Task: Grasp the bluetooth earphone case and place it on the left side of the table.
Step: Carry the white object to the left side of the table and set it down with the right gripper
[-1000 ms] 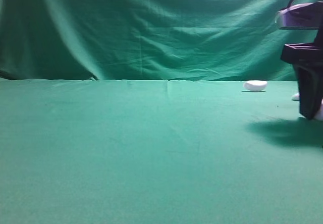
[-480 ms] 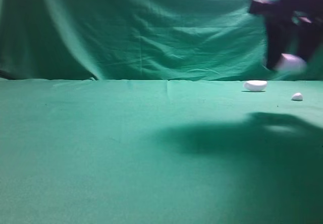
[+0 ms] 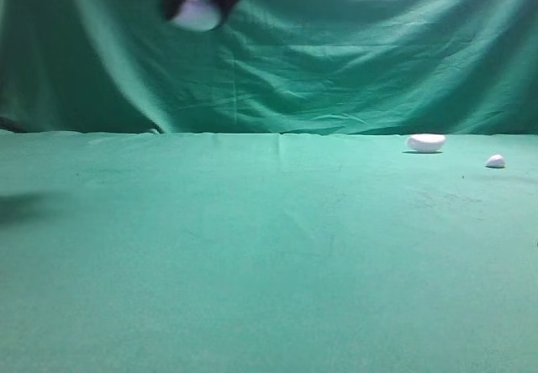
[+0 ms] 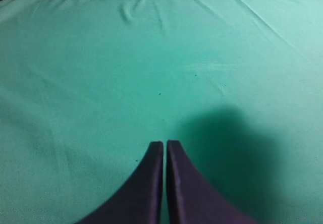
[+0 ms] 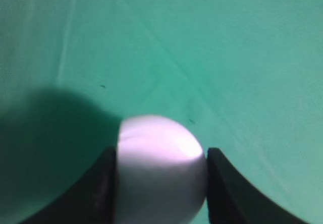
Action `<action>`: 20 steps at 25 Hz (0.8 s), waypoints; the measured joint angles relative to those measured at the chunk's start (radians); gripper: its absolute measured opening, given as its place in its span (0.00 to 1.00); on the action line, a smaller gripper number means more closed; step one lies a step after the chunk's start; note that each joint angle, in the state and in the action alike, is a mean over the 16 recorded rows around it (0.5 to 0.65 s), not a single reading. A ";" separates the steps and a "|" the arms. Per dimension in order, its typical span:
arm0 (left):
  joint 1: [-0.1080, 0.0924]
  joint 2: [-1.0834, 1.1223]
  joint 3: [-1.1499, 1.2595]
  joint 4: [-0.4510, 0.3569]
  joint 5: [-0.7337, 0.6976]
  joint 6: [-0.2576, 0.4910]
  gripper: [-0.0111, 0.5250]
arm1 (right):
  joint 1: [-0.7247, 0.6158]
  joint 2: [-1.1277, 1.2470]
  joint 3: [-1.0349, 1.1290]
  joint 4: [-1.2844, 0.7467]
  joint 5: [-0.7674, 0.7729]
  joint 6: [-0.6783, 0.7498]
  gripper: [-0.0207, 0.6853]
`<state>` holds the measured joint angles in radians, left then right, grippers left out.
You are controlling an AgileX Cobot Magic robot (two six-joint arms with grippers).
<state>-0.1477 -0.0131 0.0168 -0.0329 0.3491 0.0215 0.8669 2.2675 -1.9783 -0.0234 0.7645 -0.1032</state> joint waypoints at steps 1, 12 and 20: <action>0.000 0.000 0.000 0.000 0.000 0.000 0.02 | 0.011 0.026 -0.018 0.000 -0.004 0.000 0.48; 0.000 0.000 0.000 0.000 0.000 0.000 0.02 | 0.059 0.154 -0.088 0.013 -0.054 0.012 0.62; 0.000 0.000 0.000 0.000 0.000 0.000 0.02 | 0.062 0.119 -0.140 0.020 0.102 0.080 0.75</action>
<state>-0.1477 -0.0131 0.0168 -0.0329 0.3491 0.0215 0.9292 2.3864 -2.1182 -0.0035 0.8665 -0.0232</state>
